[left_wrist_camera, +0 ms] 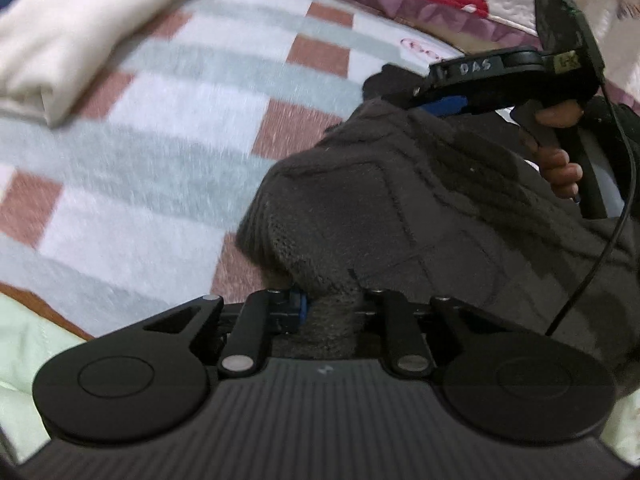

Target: Fold clothes

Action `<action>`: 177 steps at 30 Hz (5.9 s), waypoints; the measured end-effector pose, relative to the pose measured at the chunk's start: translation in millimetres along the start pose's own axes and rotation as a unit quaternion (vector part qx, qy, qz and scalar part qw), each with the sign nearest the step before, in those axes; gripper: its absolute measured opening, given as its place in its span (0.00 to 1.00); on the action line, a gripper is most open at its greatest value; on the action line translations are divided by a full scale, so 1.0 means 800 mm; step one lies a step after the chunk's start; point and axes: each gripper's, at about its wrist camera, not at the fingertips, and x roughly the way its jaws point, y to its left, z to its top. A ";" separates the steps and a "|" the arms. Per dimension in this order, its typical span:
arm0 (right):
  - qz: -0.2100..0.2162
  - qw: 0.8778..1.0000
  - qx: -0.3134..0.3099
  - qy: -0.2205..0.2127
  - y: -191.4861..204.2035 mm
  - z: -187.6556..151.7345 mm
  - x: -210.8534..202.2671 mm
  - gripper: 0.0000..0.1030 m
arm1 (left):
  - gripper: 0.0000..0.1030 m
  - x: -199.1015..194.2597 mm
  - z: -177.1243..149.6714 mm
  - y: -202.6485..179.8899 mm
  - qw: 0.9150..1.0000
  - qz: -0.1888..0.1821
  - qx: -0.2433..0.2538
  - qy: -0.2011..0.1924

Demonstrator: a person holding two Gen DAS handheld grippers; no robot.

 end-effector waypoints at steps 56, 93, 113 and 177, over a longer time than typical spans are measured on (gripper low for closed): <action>-0.255 0.871 0.321 -0.271 -0.156 -0.423 -0.371 0.60 | 0.55 -0.042 0.015 -0.010 0.996 0.054 0.015 -0.074; -0.431 0.858 0.155 -0.231 -0.222 -0.513 -0.324 0.67 | 0.62 -0.005 -0.041 -0.307 0.980 -0.093 0.159 -0.074; 0.138 0.895 0.147 -0.397 -0.064 -0.390 -0.404 0.12 | 0.67 -0.139 -0.044 -0.281 0.956 -0.222 0.140 -0.131; 0.128 0.973 0.014 -0.189 -0.102 -0.436 -0.316 0.19 | 0.13 -0.325 -0.061 -0.124 0.967 0.056 0.105 -0.223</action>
